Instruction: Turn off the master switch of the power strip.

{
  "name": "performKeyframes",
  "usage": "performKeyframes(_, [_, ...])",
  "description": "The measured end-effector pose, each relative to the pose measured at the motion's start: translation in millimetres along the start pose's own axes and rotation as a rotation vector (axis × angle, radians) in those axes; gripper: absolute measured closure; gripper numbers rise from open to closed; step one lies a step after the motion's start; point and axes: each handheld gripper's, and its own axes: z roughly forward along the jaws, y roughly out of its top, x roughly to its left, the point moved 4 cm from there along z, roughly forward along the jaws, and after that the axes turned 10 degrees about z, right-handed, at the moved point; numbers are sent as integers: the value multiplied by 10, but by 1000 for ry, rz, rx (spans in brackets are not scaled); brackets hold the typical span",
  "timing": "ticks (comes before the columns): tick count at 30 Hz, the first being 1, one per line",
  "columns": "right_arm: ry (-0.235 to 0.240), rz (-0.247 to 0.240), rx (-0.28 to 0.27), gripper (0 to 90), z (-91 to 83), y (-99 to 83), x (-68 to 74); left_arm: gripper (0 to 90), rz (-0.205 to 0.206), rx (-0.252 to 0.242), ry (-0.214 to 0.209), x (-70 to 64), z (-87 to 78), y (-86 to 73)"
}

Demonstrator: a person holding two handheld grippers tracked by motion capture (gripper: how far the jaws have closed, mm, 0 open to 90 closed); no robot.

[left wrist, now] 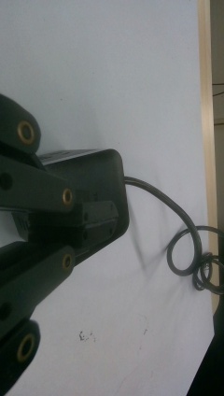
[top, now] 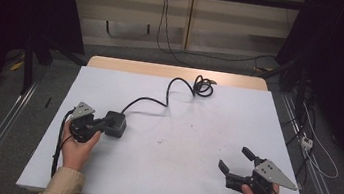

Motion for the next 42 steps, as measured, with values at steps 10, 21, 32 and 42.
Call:
performKeyframes(10, [-1, -3, 2, 61, 1, -3, 4, 900, -17, 1, -6, 5, 0, -2])
performKeyframes(21, [1, -1, 2, 61, -2, -2, 6, 900, -17, 3, -2, 0, 1, 1])
performKeyframes(32, [1, 1, 0, 61, 2, 0, 8, 900, -7, 7, 7, -7, 1, 3])
performKeyframes(42, [3, -2, -2, 61, -1, 4, 6, 900, -7, 7, 12, -17, 4, 3])
